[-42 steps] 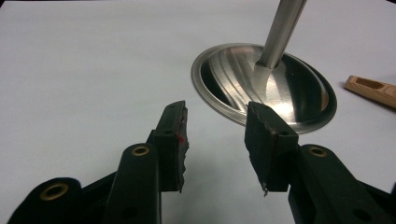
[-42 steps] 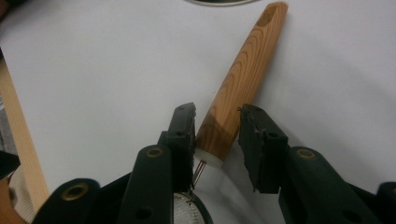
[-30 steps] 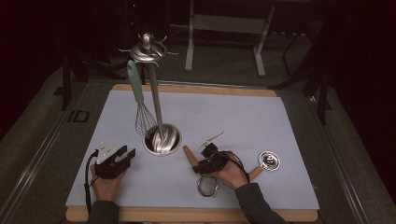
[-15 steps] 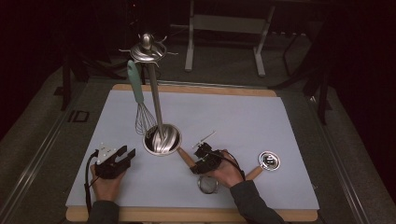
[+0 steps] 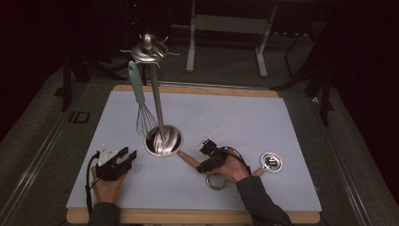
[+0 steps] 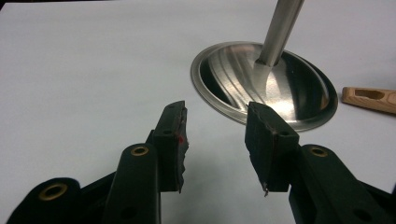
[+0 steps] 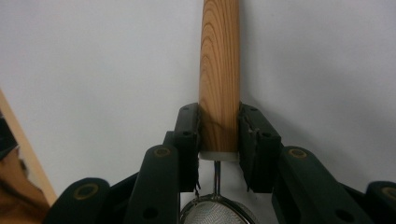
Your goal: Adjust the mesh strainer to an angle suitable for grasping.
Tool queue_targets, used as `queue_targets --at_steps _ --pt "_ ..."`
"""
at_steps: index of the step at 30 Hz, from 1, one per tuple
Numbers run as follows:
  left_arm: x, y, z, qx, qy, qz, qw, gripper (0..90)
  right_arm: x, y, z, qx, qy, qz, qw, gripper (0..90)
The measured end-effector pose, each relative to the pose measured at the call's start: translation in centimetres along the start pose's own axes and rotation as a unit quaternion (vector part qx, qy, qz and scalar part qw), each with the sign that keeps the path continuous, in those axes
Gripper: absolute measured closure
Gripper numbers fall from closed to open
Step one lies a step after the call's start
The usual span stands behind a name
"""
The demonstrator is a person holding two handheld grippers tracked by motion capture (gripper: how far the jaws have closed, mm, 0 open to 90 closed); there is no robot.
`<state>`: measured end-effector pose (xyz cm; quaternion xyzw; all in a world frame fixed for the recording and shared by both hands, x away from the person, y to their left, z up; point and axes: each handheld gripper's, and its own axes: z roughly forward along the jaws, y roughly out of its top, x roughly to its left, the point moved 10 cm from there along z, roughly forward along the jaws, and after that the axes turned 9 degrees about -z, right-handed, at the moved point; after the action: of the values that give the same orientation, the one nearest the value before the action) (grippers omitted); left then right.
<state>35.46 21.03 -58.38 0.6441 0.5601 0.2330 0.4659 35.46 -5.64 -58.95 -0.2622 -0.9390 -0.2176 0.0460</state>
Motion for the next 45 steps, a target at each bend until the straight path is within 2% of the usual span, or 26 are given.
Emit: queue_targets --at_steps 4,9,19,21,25,30,36,39,45 --pt "0.0 0.0 0.0 0.0 0.0 0.0 1.0 58.7 -0.1 0.1 0.4 0.009 0.012 0.01 0.9998 69.5" --pt "0.0 0.0 0.0 0.0 -0.001 0.0 1.0 58.7 -0.3 0.2 0.3 0.003 0.001 0.006 1.0 70.6" --pt "-0.1 0.0 0.0 0.0 0.001 0.002 1.0 58.7 -1.2 0.8 -1.7 -0.052 -0.014 0.021 0.9983 70.7" --pt "-0.1 0.0 0.0 0.0 0.001 0.002 1.0 58.8 -1.3 1.0 -2.2 -0.063 -0.017 0.017 0.9977 70.7" --pt "-0.1 0.0 0.0 0.001 0.001 0.002 1.0 58.7 -1.1 1.2 -2.8 -0.085 -0.004 0.003 0.9964 70.7" --pt "-0.1 0.0 0.0 0.001 0.0 0.002 1.0 58.7 -1.2 1.6 -3.4 -0.108 0.0 -0.002 0.9941 70.8" --pt "0.0 0.0 0.0 -0.001 0.0 0.001 1.0 58.6 -1.5 1.9 -4.3 -0.127 -0.012 -0.005 0.9919 70.7" --pt "0.0 0.0 0.0 -0.001 -0.001 -0.001 1.0 58.4 -1.9 2.2 -4.7 -0.143 -0.02 -0.003 0.9895 70.7" --pt "0.0 -0.1 0.0 0.0 0.0 0.0 1.0 58.3 -2.2 2.5 -5.4 -0.156 -0.03 -0.003 0.9872 70.7"
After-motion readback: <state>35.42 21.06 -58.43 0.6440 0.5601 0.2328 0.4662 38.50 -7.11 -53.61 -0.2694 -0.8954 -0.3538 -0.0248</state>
